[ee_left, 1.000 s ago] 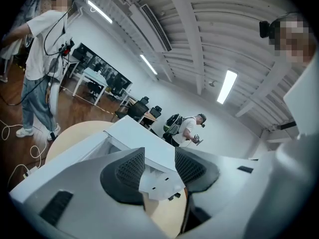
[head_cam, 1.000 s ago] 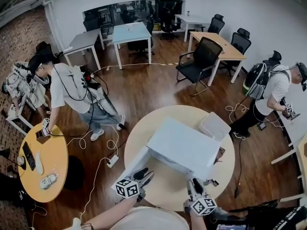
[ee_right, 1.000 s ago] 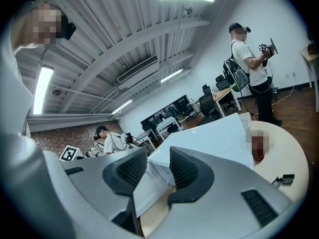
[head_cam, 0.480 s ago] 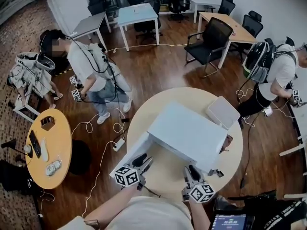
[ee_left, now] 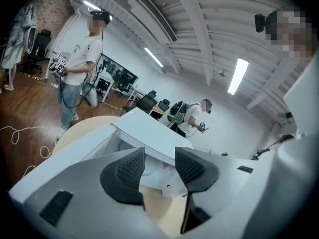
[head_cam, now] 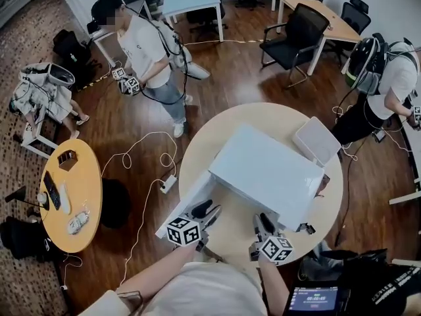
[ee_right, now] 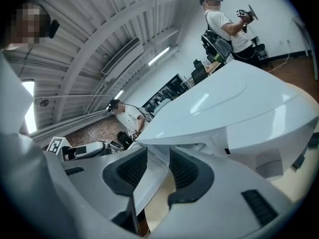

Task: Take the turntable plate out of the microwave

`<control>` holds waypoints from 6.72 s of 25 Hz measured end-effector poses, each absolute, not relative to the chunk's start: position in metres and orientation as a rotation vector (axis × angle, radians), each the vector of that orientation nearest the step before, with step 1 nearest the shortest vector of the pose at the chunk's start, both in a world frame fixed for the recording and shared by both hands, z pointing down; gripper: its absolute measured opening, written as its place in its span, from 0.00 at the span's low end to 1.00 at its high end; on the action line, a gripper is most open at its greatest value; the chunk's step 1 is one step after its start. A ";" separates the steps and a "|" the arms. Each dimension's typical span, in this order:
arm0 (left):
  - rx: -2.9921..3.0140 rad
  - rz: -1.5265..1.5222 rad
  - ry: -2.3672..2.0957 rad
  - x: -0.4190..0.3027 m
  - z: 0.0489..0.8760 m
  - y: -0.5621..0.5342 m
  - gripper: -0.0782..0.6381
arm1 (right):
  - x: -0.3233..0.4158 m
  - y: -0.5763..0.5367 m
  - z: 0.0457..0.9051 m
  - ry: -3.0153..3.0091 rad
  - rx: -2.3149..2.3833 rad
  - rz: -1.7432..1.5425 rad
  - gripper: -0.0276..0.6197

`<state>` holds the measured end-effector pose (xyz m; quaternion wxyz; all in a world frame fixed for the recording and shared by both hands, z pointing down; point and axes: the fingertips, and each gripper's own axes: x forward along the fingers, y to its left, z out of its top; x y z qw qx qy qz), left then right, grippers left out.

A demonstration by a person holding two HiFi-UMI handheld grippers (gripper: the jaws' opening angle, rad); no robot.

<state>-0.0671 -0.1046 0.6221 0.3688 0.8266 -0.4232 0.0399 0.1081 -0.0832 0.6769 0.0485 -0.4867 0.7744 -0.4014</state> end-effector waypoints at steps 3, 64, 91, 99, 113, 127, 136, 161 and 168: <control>2.134 0.137 -1.048 -0.064 0.631 -0.109 0.38 | 0.106 -0.093 0.700 2.315 -1.568 -1.255 0.26; 2.167 0.391 -1.001 -0.076 0.687 -0.143 0.38 | 0.122 -0.171 0.896 1.237 -1.764 -1.565 0.05; 2.104 0.323 -1.029 -0.091 0.694 -0.138 0.38 | 0.102 -0.175 0.894 1.121 -1.728 -1.680 0.21; 2.097 0.316 -1.028 -0.090 0.691 -0.135 0.38 | 0.098 -0.177 0.903 0.958 -1.638 -1.715 0.18; 2.102 0.331 -1.020 -0.085 0.693 -0.133 0.38 | 0.106 -0.178 0.901 0.958 -1.631 -1.680 0.09; 2.095 0.338 -1.023 -0.094 0.695 -0.136 0.38 | 0.094 -0.169 0.896 0.971 -1.574 -1.669 0.09; 2.078 0.316 -0.999 -0.091 0.705 -0.133 0.38 | 0.095 -0.165 0.899 0.977 -1.557 -1.681 0.09; 2.033 0.361 -0.956 -0.075 0.729 -0.127 0.38 | 0.087 -0.143 0.898 0.980 -1.516 -1.743 0.09; 2.030 0.373 -0.949 -0.072 0.737 -0.126 0.38 | 0.091 -0.138 0.902 0.998 -1.513 -1.742 0.09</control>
